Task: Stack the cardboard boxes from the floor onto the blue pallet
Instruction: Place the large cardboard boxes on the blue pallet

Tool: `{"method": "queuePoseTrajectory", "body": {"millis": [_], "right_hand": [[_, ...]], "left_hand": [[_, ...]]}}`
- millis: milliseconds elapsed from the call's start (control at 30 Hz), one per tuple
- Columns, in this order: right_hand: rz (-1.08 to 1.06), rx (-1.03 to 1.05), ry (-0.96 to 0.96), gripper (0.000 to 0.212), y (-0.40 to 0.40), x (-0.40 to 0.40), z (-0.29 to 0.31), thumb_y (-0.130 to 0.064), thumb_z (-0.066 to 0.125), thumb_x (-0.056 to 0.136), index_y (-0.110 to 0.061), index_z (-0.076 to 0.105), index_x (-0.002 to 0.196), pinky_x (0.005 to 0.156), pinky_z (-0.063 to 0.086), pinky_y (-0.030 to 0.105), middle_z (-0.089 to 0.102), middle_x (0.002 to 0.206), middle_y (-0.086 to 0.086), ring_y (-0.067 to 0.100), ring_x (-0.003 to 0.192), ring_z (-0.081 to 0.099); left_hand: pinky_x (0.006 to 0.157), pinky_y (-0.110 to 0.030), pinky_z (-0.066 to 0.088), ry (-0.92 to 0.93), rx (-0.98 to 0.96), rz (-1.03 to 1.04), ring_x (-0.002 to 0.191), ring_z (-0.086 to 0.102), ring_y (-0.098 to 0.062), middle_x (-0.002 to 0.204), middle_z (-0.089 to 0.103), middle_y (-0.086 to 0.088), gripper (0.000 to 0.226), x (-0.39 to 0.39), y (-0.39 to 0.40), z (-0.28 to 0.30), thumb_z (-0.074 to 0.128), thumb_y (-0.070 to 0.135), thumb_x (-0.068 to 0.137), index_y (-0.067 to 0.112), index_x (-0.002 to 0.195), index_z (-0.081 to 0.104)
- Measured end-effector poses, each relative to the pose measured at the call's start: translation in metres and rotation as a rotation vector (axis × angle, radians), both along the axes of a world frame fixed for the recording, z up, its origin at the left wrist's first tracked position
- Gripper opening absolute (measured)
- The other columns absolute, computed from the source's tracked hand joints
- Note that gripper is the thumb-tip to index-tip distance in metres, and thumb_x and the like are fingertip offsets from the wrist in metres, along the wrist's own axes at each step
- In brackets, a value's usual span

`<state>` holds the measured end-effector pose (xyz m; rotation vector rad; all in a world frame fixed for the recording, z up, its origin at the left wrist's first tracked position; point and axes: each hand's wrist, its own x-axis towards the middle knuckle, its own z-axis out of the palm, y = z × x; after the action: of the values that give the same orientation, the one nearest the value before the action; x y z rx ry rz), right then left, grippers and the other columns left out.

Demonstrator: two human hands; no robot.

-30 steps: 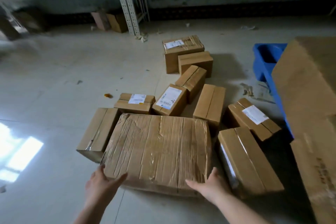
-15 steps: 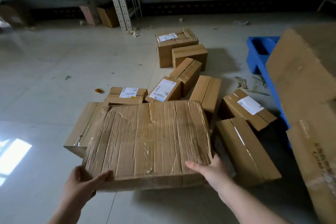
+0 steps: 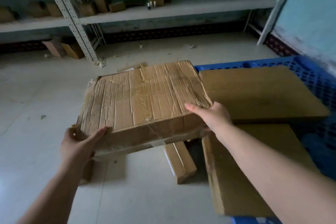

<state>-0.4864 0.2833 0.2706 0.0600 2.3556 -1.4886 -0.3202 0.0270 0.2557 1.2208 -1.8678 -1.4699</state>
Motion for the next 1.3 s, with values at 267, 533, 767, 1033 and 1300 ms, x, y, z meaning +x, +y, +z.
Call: {"method": "queuePoseTrajectory", "body": {"millis": [267,533,767,1033,1300], "right_hand": [[-0.262,-0.024,0.026,0.097,0.138,-0.05,0.168,-0.057,0.074,0.065,-0.01,0.032,0.14,0.077,0.057,0.036,0.043,0.139,0.009,0.025,0.109,0.052],[-0.36,0.0,0.0,0.101,0.306,-0.08,0.177,-0.058,0.077,0.059,-0.018,0.036,0.142,0.073,0.057,0.034,0.042,0.144,0.004,0.021,0.114,0.052],[-0.366,-0.032,-0.066,0.073,0.458,-0.088,0.114,-0.047,0.079,0.061,-0.025,0.053,0.125,0.081,0.054,0.04,0.059,0.123,-0.003,0.018,0.107,0.056],[-0.554,-0.116,-0.239,0.12,0.572,-0.031,0.007,-0.054,0.081,0.032,-0.021,0.038,0.139,0.082,0.055,0.04,0.048,0.135,0.007,0.028,0.11,0.055],[-0.81,-0.378,-0.206,0.114,0.601,0.018,-0.11,-0.034,0.091,0.045,-0.028,0.031,0.142,0.096,0.046,0.045,0.049,0.128,-0.002,0.025,0.115,0.053]], "left_hand": [[0.076,-0.044,0.054,0.081,0.011,-0.249,0.099,0.058,-0.029,0.112,0.051,-0.007,0.066,-0.099,0.109,0.172,0.079,0.035,0.062,0.017,0.116,0.045],[0.083,-0.051,0.053,0.022,0.015,-0.398,0.105,0.057,-0.029,0.12,0.052,-0.005,0.097,-0.156,0.263,0.175,0.076,0.065,0.035,0.025,0.118,0.043],[0.084,-0.049,0.053,-0.09,0.034,-0.436,0.104,0.057,-0.026,0.11,0.053,0.0,0.086,-0.172,0.403,0.091,0.079,0.062,0.042,0.027,0.112,0.043],[0.086,-0.049,0.052,-0.268,0.015,-0.702,0.103,0.054,-0.026,0.107,0.05,0.0,0.076,-0.207,0.507,0.008,0.084,0.035,0.057,0.015,0.119,0.045],[0.095,-0.038,0.043,-0.364,-0.093,-1.014,0.118,0.045,-0.024,0.132,0.047,-0.006,0.088,-0.27,0.561,-0.075,0.083,0.03,0.062,0.014,0.135,0.036]]}}
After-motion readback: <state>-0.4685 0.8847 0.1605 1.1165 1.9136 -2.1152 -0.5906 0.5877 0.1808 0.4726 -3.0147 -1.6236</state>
